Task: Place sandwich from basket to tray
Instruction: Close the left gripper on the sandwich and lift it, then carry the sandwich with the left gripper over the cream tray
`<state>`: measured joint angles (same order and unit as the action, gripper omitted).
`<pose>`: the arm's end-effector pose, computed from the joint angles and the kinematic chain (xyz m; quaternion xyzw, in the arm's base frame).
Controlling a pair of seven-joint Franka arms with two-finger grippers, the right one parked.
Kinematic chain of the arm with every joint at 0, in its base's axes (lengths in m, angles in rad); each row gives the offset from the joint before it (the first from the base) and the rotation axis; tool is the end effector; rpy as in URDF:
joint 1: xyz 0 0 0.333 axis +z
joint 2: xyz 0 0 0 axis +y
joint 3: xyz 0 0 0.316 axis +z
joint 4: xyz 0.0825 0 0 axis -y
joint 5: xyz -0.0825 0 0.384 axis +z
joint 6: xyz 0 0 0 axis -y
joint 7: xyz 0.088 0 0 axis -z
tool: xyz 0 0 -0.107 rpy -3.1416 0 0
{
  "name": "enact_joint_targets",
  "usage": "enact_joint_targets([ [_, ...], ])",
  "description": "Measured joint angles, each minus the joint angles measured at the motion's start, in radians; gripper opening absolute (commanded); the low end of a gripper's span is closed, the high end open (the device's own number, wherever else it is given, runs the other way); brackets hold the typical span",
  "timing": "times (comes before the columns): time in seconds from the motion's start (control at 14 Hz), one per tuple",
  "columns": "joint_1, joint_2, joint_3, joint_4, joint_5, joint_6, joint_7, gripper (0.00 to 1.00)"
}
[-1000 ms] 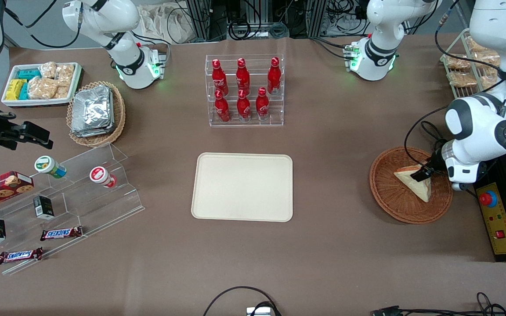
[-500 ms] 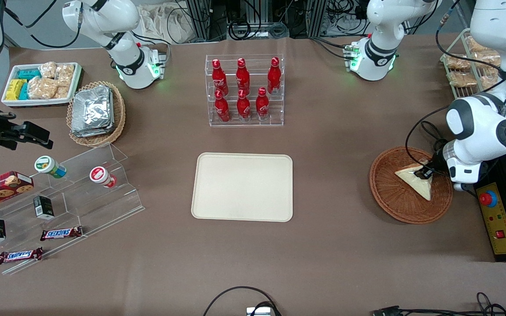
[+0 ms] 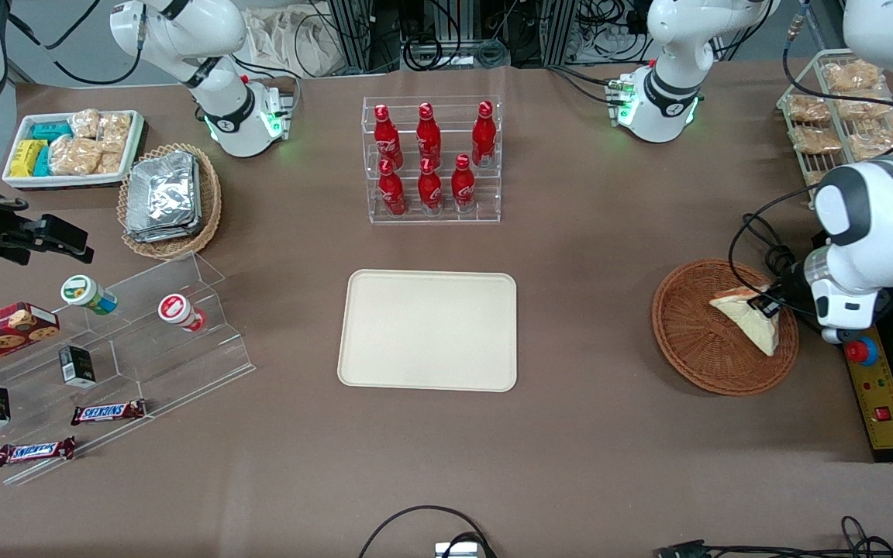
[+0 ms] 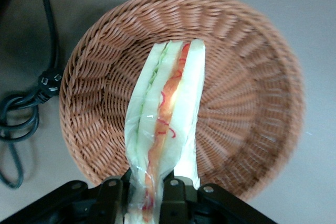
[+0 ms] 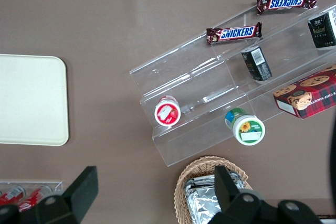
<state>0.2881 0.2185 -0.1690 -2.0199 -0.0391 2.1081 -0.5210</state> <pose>0.5709 0.0688 0.3350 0.9429 0.3250 -0.0693 0.0210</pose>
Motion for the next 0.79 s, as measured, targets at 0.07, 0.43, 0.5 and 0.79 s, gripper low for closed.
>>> enact_joint_targets([
  [0.07, -0.001, 0.0, -0.011, 0.061, 0.0, -0.068, 0.0, 0.17],
  [0.43, -0.041, 0.034, -0.073, 0.352, 0.0, -0.326, 0.0, 0.17],
  [0.5, -0.067, 0.047, -0.075, 0.391, 0.001, -0.339, 0.0, 0.18],
  [0.79, -0.183, 0.102, -0.082, 0.464, 0.002, -0.35, 0.001, 0.23],
])
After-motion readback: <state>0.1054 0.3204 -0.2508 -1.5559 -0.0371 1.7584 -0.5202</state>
